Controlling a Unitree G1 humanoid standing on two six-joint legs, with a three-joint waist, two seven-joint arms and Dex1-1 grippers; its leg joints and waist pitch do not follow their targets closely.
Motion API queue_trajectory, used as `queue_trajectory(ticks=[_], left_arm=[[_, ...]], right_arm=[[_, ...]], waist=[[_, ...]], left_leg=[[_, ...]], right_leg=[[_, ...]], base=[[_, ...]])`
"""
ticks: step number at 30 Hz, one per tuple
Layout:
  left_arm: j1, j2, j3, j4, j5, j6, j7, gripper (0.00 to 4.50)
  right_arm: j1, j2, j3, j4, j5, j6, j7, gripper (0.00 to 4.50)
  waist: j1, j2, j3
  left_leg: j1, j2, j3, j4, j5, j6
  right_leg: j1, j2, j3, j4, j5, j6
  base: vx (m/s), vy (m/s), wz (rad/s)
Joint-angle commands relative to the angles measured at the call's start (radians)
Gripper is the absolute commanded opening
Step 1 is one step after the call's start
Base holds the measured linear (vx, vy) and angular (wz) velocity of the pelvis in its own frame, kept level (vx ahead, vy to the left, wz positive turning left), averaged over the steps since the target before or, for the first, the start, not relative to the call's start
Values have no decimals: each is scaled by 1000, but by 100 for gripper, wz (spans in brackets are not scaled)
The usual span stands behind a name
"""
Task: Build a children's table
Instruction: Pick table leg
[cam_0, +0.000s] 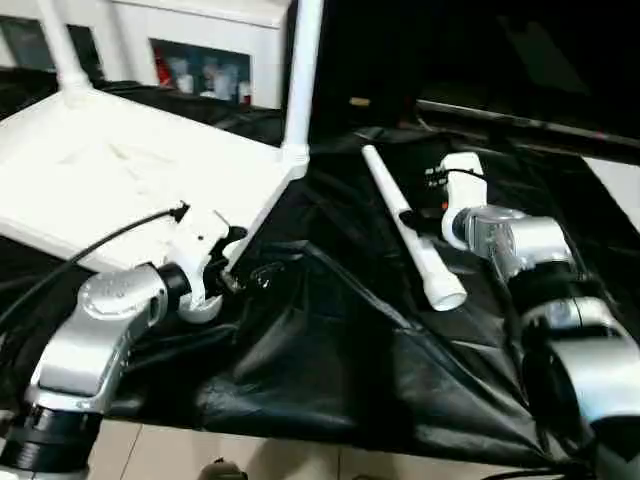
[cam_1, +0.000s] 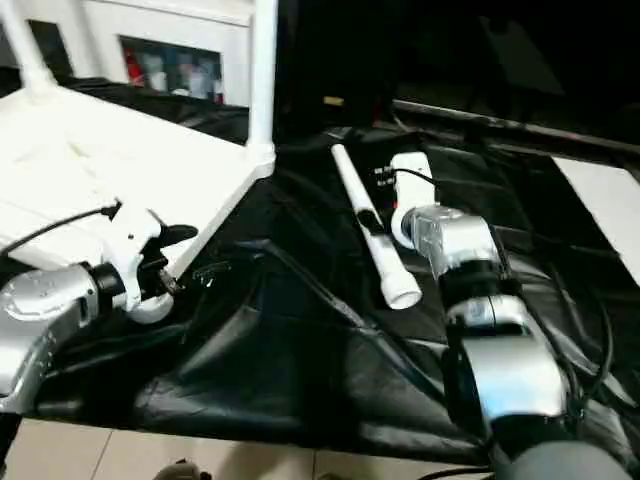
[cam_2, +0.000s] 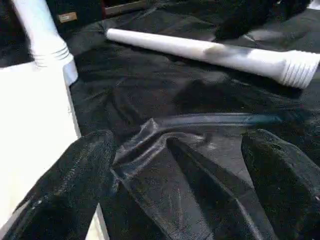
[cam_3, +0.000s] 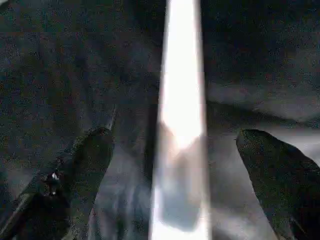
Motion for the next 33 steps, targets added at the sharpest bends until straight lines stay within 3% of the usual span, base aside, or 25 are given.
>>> queue_trajectory(ticks=[1, 3, 4, 5, 6, 7, 8, 10, 17, 23, 27, 32, 33], left_arm=[[-25, 18, -25, -47, -31, 35, -38, 450], [-34, 28, -37, -59, -35, 45, -50, 450], [-35, 28, -37, -59, -35, 45, -50, 450], [-38, 27, -40, -63, -35, 46, -49, 450], [-38, 26, -39, -67, -36, 46, -48, 450], [-38, 27, -37, -75, -36, 50, -51, 450], [-38, 27, -37, -75, -36, 50, -51, 450], [-26, 31, -31, -96, -41, 65, -54, 450], [-10, 35, -31, -118, -50, 86, -65, 450], [-16, 49, -45, -149, -89, 139, -80, 450], [-17, 47, -48, -158, -92, 151, -80, 450], [-21, 38, -45, -155, -80, 154, -58, 450], [-36, 11, -31, -131, -51, 138, 11, 450]], right_arm=[[-43, -23, 12, 78, -29, 31, 54, 446], [-73, -26, 16, 132, -40, 36, 97, 446], [-75, -26, 17, 134, -41, 36, 98, 429], [-86, -30, 21, 153, -50, 35, 103, 429], [-92, -35, 32, 163, -62, 35, 111, 429], [-106, -40, 47, 186, -80, 31, 123, 407], [-106, -40, 47, 186, -80, 31, 123, 401], [-124, -50, 63, 224, -99, 29, 141, 382], [-129, -57, 63, 260, -101, 24, 144, 327], [-125, -62, 48, 322, -122, 8, 163, 263], [-116, -64, 51, 328, -126, 9, 170, 228], [-117, -65, 27, 331, -106, 6, 161, 189], [-121, -67, 3, 333, -91, 0, 162, 188]], waist=[[-6, 32, -68], [-3, 27, -67], [-2, 28, -67], [-1, 20, -68], [-1, 20, -68], [-2, 16, -69], [-3, 19, -68], [-3, 9, -64], [-1, 10, -63], [0, 6, -64], [0, 7, -62], [0, 6, -63], [-3, 4, -64]], left_leg=[[7, 46, -6, -64, -89, -49], [2, 49, -3, -62, -46, -33], [1, 49, -3, -62, -40, -30], [0, 50, -3, -61, -27, -24], [-1, 51, -1, -61, -16, -20], [-1, 51, -1, -60, -12, -18], [0, 51, 0, -59, -12, -16], [-1, 53, 2, -61, -34, -17], [3, 57, 14, -60, -49, -30], [-2, 56, 15, -59, -41, -30], [-1, 57, 15, -60, -52, -30], [-2, 57, 15, -59, -42, -27], [-2, 57, 16, -58, -43, -27]], right_leg=[[46, -103, 55, -60, 45, -209], [48, -103, 56, -56, 117, -222], [49, -103, 56, -55, 124, -224], [51, -105, 56, -53, 130, -227], [51, -105, 55, -54, 133, -226], [51, -104, 55, -53, 134, -228], [49, -105, 54, -54, 126, -232], [47, -107, 55, -58, 73, -224], [41, -106, 55, -61, 17, -203], [41, -104, 54, -58, 38, -203], [40, -106, 54, -61, 5, -196], [41, -104, 54, -59, 21, -194], [41, -102, 54, -59, 25, -194]], base=[[0, 0, 0], [0, 0, 0], [0, 0, 0], [0, 0, 0], [0, 0, 0], [0, 0, 0], [0, 0, 0], [0, 0, 0], [0, 0, 0], [0, 0, 0], [0, 0, 0], [0, 0, 0], [0, 0, 0]])
